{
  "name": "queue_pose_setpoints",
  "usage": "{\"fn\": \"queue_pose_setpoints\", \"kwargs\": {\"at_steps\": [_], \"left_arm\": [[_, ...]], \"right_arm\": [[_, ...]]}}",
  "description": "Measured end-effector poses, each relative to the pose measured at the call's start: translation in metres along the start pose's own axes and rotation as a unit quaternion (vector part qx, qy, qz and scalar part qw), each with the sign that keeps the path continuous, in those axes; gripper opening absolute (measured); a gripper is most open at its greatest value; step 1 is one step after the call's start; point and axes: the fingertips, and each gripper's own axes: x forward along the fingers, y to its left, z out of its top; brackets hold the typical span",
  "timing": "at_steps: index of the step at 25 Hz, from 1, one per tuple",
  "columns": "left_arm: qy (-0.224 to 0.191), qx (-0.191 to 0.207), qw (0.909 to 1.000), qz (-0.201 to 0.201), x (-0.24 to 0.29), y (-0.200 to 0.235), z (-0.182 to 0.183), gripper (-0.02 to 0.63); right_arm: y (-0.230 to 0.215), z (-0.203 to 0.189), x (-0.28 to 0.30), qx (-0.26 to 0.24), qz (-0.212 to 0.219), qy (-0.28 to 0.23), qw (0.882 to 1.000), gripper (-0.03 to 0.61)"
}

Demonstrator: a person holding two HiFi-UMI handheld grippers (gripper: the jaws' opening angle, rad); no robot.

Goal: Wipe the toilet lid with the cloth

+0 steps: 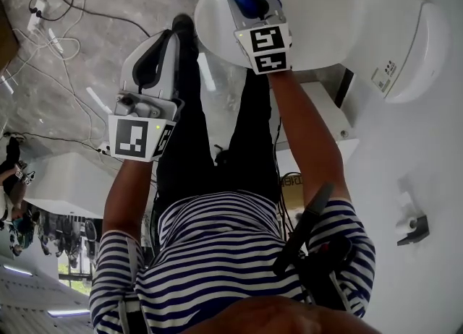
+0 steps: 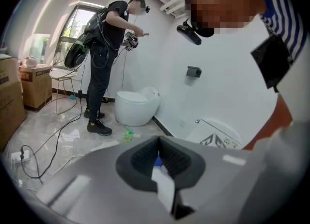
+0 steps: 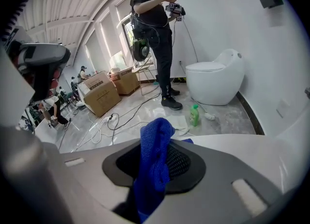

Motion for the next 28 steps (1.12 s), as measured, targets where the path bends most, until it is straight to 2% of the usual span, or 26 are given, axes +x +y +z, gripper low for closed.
{"fn": "queue_pose_setpoints", "kwargs": {"at_steps": [7,15,21,28], "left_arm": [[0.001,-0.005,1.0,0.008,-0.016,0.016,-0.005,0.002],[0.0,-0.007,0.9998,0.016,-0.028,0.032,-0.008,0.002],[0.002,-0.006,0.9998,0.021,-0.027,0.038,-0.012,0.002],[0.01,0.001,0.9999,0.01,-0.005,-0.004,-0.006,0.002]], "right_arm": [[0.059,0.001,0.019,-0.016,0.042,0.008,0.999,0.104],[0.088,-0.003,0.032,-0.017,0.059,0.014,0.998,0.104],[0.082,0.008,0.031,-0.009,0.051,-0.001,0.999,0.106],[0.037,0.033,-0.025,0.003,0.027,-0.034,0.999,0.106]]}}
